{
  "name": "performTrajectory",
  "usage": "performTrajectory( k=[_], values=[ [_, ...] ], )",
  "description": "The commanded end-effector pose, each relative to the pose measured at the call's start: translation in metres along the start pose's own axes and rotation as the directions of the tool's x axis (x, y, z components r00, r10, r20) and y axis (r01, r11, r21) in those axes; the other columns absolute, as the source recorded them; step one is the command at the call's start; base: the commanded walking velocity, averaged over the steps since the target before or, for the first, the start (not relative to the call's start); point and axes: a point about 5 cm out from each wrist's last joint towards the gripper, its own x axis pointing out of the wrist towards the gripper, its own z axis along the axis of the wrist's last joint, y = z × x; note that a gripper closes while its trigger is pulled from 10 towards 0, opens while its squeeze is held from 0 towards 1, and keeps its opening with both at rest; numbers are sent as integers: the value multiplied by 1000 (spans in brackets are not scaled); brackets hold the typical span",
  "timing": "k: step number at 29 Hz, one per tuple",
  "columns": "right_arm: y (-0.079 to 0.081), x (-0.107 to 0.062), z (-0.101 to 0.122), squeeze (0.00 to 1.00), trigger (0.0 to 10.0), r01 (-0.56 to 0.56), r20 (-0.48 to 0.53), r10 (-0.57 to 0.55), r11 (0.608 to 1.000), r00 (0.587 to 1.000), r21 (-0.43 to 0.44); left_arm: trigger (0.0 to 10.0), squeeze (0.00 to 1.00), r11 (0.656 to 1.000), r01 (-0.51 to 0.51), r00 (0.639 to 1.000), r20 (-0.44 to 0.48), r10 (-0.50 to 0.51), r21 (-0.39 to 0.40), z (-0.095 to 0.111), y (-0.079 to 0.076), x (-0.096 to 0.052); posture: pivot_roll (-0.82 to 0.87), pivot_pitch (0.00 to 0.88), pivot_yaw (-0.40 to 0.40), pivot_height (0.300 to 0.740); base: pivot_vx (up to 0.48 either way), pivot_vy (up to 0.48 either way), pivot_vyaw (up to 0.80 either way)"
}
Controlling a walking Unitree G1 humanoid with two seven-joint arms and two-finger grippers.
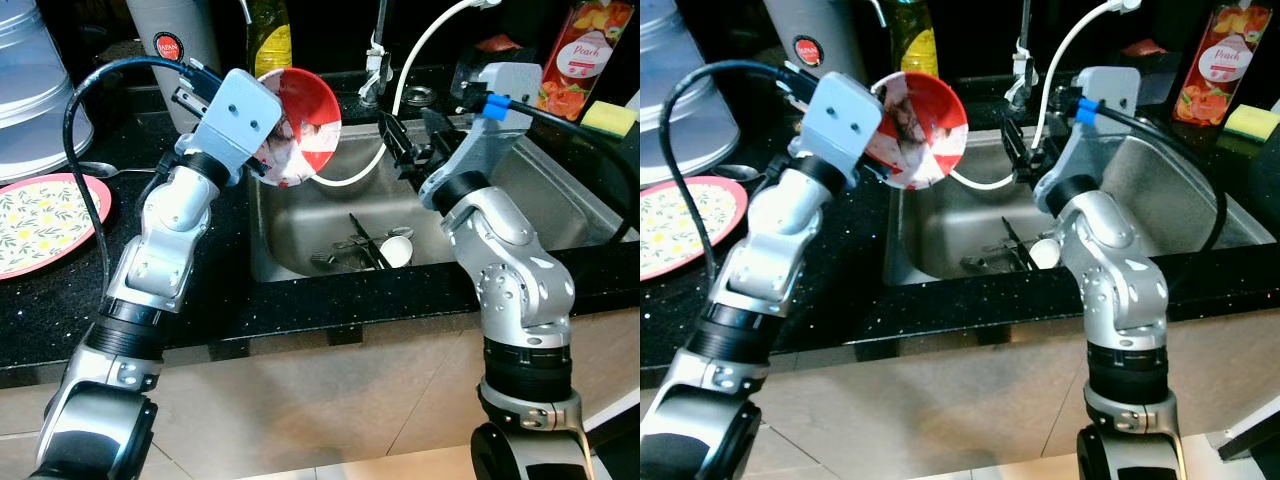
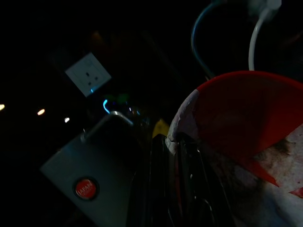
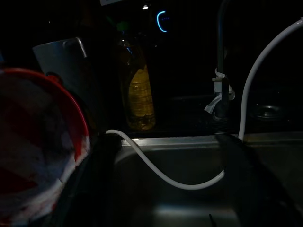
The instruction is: Kitchen organization
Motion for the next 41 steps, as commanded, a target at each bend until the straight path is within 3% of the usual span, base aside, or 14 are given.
performTrajectory(
  k=[1,4,5,6,23,32,36,41],
  values=[
    [-3,-2,0,1000,10000,17,12,-17,1000,1000,0,10000,0,1000,-6,999,42,6,-8,8,2,0,-106,121,54,740,0,0,0],
    [-7,-2,-4,1000,10000,51,-8,-51,999,999,-9,10000,0,1000,-1,998,63,1,1,12,-1,-1,-107,118,52,740,0,0,0],
    [-7,-2,-5,427,10000,58,-8,-58,998,998,-10,10000,0,1000,-1,998,64,0,7,12,-1,-1,-107,118,52,740,0,0,0],
    [-9,-1,-5,0,10000,70,-8,-70,997,998,-12,10000,0,1000,-1,998,64,1,8,12,-1,-1,-106,117,51,740,0,0,0],
    [-10,3,-10,0,10000,108,-26,-108,994,994,-4,10000,0,998,42,993,108,-37,-40,23,-12,-3,-103,114,53,740,0,0,0],
    [0,5,-6,0,10000,40,-3,-40,993,999,109,10000,0,996,71,991,121,-64,-53,26,-21,-4,-102,107,55,740,0,0,0],
    [-10,3,7,0,10000,83,67,-91,989,994,120,10000,0,1000,18,996,88,-18,2,17,-8,-3,-104,107,56,740,0,0,0],
    [-20,1,15,0,10000,129,115,-143,984,983,119,10000,0,1000,-9,997,74,8,11,13,4,-2,-104,107,55,740,0,0,0]
  ],
)
